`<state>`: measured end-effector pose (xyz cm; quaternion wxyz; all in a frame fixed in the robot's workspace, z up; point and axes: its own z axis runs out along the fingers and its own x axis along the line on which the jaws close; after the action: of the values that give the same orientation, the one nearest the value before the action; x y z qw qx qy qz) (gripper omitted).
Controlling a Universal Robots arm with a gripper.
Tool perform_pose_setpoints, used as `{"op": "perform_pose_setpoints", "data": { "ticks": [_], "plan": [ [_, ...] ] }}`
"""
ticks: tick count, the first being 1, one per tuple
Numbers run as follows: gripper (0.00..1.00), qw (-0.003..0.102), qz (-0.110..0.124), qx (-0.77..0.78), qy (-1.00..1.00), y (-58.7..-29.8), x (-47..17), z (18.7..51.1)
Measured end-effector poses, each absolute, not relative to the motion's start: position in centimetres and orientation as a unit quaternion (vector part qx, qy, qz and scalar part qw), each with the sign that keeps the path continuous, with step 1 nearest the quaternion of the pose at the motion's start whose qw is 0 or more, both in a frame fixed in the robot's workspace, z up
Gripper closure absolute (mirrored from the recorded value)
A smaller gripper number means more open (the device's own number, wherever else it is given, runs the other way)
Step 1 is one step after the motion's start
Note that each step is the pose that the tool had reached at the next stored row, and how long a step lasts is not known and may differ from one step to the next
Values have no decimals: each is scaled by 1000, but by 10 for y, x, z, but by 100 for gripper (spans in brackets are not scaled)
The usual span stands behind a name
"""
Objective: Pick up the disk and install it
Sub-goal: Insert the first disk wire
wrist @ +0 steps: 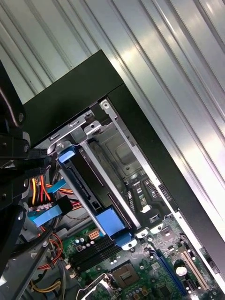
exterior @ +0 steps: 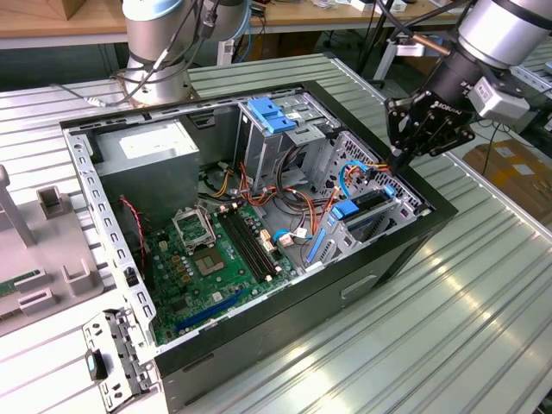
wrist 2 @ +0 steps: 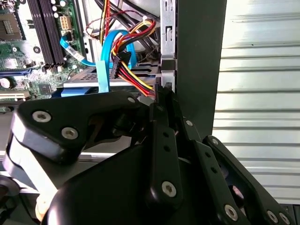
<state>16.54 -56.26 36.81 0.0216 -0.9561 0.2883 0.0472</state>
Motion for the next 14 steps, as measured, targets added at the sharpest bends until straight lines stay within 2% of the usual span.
{"op": "perform_pose_setpoints", "data": {
  "ticks": [14],
  "plan": [
    [82, 22, 47, -956, 288, -564, 156, 368]
  ]
}}
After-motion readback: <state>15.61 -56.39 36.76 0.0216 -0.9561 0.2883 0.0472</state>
